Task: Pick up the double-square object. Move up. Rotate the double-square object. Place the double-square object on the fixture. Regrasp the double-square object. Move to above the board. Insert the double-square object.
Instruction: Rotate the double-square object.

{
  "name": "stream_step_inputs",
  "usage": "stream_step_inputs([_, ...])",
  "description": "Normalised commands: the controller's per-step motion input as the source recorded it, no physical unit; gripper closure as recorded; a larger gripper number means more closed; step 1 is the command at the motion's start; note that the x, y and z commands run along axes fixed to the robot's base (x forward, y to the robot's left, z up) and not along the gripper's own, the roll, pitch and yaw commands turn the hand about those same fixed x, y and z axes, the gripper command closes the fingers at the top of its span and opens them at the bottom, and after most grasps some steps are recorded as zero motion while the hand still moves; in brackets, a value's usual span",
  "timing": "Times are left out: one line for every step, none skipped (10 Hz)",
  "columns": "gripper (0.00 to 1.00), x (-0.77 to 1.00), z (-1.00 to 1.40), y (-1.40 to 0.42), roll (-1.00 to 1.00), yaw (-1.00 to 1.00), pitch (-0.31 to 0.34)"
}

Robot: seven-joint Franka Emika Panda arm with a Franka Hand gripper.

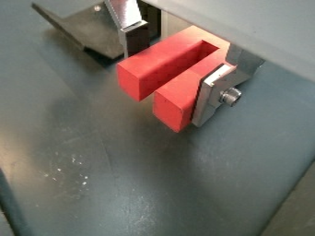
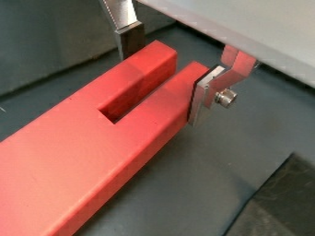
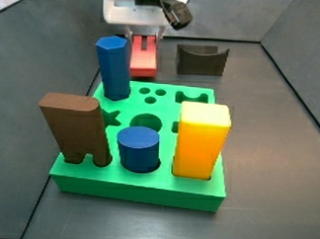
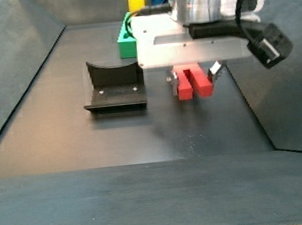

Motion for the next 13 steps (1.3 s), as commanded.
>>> stream_step_inputs([1.00, 0.05, -0.54, 0.02, -0.15, 0.01, -0.049])
stream_step_inputs([1.00, 0.04, -0.41, 0.02, -0.16, 0.01, -0.063])
stream_step_inputs([1.00, 0.04, -0.32, 0.02, -0.17, 0.01, -0.070])
stream_step_inputs([1.00, 0.04, -0.21, 0.02, -0.18, 0.01, -0.072])
stream_step_inputs([0.00, 0.00, 0.00, 0.00, 0.00, 0.00, 0.000])
stream_step_inputs([0.00, 0.00, 1.00, 0.00, 0.00, 0.00, 0.000])
stream_step_inputs([0.00, 0.00, 1.00, 0.00, 0.00, 0.00, 0.008])
stream_step_inputs([0.00, -0.01, 1.00, 0.00, 0.01, -0.01, 0.029])
stream_step_inputs([0.00, -0.01, 1.00, 0.00, 0.03, -0.01, 0.055])
stream_step_inputs([0.00, -0.01, 1.00, 0.00, 0.04, -0.02, 0.073])
stream_step_inputs([0.00, -0.02, 1.00, 0.01, 0.06, -0.02, 0.082])
stream_step_inputs([0.00, -0.02, 1.00, 0.00, 0.08, -0.02, 0.085])
stream_step_inputs([0.00, -0.03, 0.96, 0.00, 0.09, 0.00, 0.081])
